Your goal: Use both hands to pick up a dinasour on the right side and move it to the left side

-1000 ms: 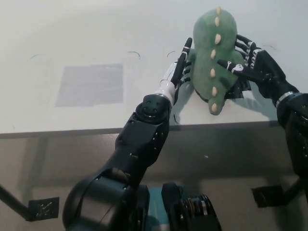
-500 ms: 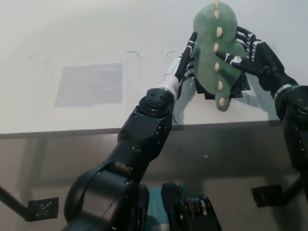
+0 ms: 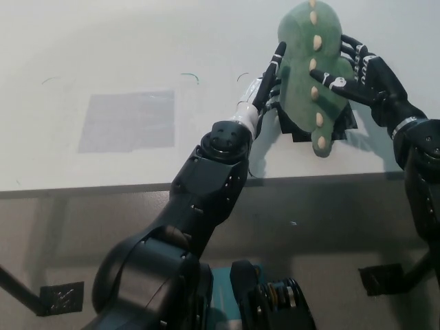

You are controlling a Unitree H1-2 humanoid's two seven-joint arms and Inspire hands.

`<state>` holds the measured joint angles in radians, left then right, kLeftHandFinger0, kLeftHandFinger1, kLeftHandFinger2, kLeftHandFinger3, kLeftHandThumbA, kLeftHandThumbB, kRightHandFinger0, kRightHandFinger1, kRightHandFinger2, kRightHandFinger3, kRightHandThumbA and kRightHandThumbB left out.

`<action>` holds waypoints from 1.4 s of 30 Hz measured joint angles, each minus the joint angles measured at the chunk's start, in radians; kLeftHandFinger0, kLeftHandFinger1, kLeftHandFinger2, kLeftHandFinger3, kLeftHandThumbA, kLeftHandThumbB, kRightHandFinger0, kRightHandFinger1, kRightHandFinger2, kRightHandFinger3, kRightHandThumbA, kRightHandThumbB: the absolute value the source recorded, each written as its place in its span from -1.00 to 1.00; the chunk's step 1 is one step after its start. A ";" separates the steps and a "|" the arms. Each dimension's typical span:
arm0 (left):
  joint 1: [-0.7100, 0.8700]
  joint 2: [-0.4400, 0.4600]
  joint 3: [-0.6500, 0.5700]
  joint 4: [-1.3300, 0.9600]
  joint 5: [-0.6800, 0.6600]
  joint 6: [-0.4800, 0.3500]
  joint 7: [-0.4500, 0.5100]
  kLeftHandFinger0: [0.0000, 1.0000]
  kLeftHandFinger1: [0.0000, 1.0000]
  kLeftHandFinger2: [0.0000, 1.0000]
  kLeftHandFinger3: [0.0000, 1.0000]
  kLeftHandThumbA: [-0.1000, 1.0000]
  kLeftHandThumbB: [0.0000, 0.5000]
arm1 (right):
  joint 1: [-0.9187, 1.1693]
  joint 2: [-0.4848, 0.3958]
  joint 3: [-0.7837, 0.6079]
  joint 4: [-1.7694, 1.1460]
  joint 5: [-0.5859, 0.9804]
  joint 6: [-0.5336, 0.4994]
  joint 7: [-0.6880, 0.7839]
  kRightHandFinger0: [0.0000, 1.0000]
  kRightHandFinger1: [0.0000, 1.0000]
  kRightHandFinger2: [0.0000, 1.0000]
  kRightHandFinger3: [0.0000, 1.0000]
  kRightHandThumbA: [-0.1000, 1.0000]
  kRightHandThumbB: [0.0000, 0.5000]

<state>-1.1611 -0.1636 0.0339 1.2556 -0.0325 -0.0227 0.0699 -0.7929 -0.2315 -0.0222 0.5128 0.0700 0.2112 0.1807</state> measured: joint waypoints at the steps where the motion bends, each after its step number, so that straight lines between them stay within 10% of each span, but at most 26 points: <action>1: 0.000 0.000 0.001 0.001 -0.001 0.001 -0.001 1.00 1.00 1.00 1.00 1.00 -0.30 | 0.000 0.001 0.000 0.004 0.000 0.000 0.000 1.00 1.00 1.00 1.00 1.00 0.02; 7: 0.031 0.000 0.000 0.002 -0.002 0.000 -0.005 1.00 1.00 1.00 1.00 1.00 -0.33 | 0.016 0.030 0.000 0.032 -0.008 -0.006 -0.019 1.00 1.00 1.00 1.00 1.00 0.06; 16: 0.095 0.007 -0.014 -0.014 -0.002 -0.041 -0.010 1.00 1.00 1.00 1.00 1.00 -0.45 | 0.054 0.089 0.008 0.072 -0.021 -0.082 -0.068 1.00 1.00 1.00 1.00 1.00 -0.41; 30: 0.197 0.042 -0.025 -0.135 -0.008 -0.074 -0.030 1.00 1.00 1.00 1.00 1.00 -0.07 | 0.049 0.139 0.057 0.161 -0.060 -0.198 -0.121 1.00 1.00 1.00 1.00 1.00 -0.27; 31: 0.211 0.048 -0.025 -0.153 -0.009 -0.071 -0.034 1.00 1.00 1.00 1.00 1.00 0.04 | 0.045 0.145 0.060 0.170 -0.060 -0.200 -0.121 1.00 1.00 1.00 1.00 1.00 -0.05; 42: 0.386 0.149 -0.012 -0.464 -0.028 0.022 -0.066 1.00 1.00 1.00 1.00 1.00 -0.21 | -0.013 0.256 0.095 0.248 -0.061 -0.218 -0.132 0.92 1.00 1.00 1.00 1.00 0.01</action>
<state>-0.7746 -0.0146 0.0222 0.7912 -0.0609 -0.0006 0.0035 -0.8064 0.0242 0.0726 0.7611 0.0089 -0.0070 0.0490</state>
